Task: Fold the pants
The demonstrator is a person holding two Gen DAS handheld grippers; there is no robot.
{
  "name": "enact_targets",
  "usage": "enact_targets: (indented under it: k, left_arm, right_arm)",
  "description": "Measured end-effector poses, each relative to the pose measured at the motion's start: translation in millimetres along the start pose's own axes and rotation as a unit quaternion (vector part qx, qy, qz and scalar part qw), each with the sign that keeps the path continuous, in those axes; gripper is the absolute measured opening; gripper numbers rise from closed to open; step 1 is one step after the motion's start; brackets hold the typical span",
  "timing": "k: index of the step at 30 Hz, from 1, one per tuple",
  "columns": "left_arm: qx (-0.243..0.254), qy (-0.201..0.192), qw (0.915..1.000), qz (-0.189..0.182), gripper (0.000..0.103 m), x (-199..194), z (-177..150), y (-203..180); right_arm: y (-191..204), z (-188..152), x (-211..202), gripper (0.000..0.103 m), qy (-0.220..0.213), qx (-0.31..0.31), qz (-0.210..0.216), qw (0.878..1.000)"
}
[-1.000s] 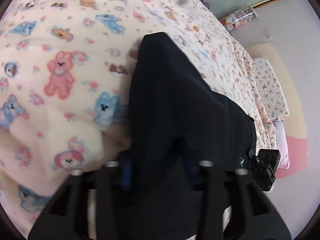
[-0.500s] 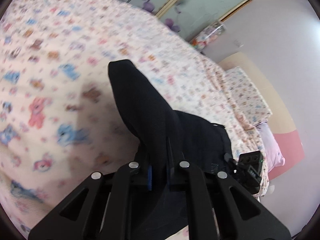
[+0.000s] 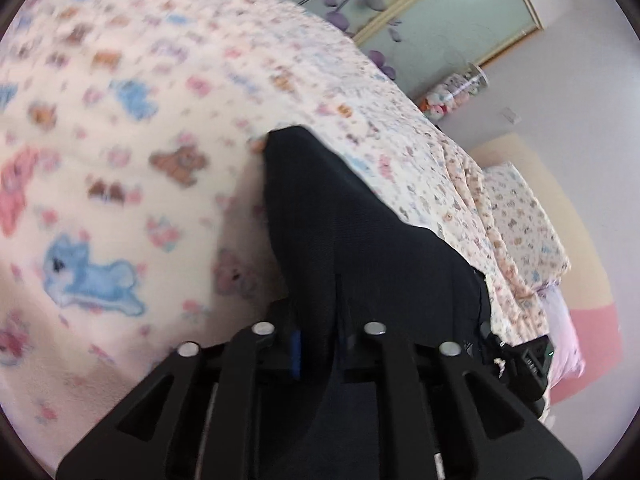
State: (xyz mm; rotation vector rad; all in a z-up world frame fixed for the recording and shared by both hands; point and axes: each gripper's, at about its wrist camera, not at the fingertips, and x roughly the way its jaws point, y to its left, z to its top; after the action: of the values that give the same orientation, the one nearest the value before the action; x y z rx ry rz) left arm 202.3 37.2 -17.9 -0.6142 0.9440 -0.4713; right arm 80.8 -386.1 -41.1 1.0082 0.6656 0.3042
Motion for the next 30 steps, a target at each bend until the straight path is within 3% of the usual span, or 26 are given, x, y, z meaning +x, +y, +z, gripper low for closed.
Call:
enact_targets:
  k: [1,3,5,6,9,11,13,15,17,18,19,20,21,23,26,30]
  left_arm:
    - [-0.005,0.000,1.0000,0.006,0.033,-0.2,-0.2,2.7]
    - [-0.007,-0.004,0.9995,0.030,0.042,-6.4,-1.0,3.6]
    - [0.001,-0.027,0.9982,0.053,0.045,-21.9,-0.7,1.9]
    - [0.013,-0.048,0.9959,0.075,0.051,-36.7,-2.3,-2.5]
    - [0.073,-0.105,0.9855,0.111,0.076,-71.2,-16.5,-26.0]
    - [0.122,-0.114,0.9809,0.100,0.083,-80.7,-29.9,-47.5]
    - [0.161,-0.098,0.9797,0.067,0.091,-80.0,-46.8,-70.0]
    - [0.174,-0.076,0.9811,0.037,0.092,-72.2,-56.7,-81.4]
    - [0.176,-0.048,0.9830,0.019,0.093,-55.6,-66.2,-88.7]
    - [0.176,-0.041,0.9832,0.024,0.093,-48.6,-70.0,-89.3]
    - [0.174,-0.033,0.9836,0.031,0.093,-40.6,-72.2,-87.3]
    - [0.172,-0.026,0.9841,0.039,0.093,-34.1,-74.0,-83.9]
    - [0.165,-0.009,0.9845,0.059,0.093,-22.2,-76.0,-77.0]
    - [0.162,0.021,0.9836,0.077,0.092,-1.7,-78.8,-63.4]
    - [0.207,0.000,0.9740,0.092,0.099,6.4,-91.5,-65.7]
    - [0.271,-0.010,0.9484,0.165,0.101,13.8,-108.9,-86.7]
  right_arm:
    - [4.1,-0.3,0.0,0.033,0.001,-0.010,-0.015,1.000]
    - [10.9,-1.7,-1.1,0.035,0.002,-0.027,-0.036,0.999]
    - [16.5,-3.5,-6.7,0.040,-0.001,-0.030,-0.053,0.998]
    - [19.0,-4.9,-12.2,0.042,-0.005,-0.035,-0.062,0.997]
    - [36.7,-11.7,-34.8,0.062,-0.039,-0.068,-0.098,0.992]
    - [51.7,-15.3,-51.2,0.065,-0.061,-0.097,-0.082,0.990]
    - [66.5,-24.2,-60.4,0.065,-0.062,-0.110,-0.021,0.992]
    - [77.0,-33.4,-60.6,0.065,-0.038,-0.115,0.051,0.991]
    - [79.6,-43.2,-50.9,0.066,-0.007,-0.113,0.071,0.991]
    - [76.5,-47.0,-42.1,0.068,0.013,-0.108,0.066,0.992]
    - [71.2,-48.2,-36.4,0.076,0.026,-0.102,0.049,0.993]
    - [62.1,-50.1,-23.0,0.083,0.047,-0.092,0.002,0.995]
    - [53.8,-50.8,-14.6,0.082,0.060,-0.085,-0.016,0.994]
    - [40.6,-47.1,-5.3,0.082,0.063,-0.068,-0.004,0.996]
    - [38.6,-43.9,-2.0,0.082,0.060,-0.073,0.002,0.996]
    - [50.9,-52.1,-10.4,0.087,0.046,-0.108,-0.002,0.993]
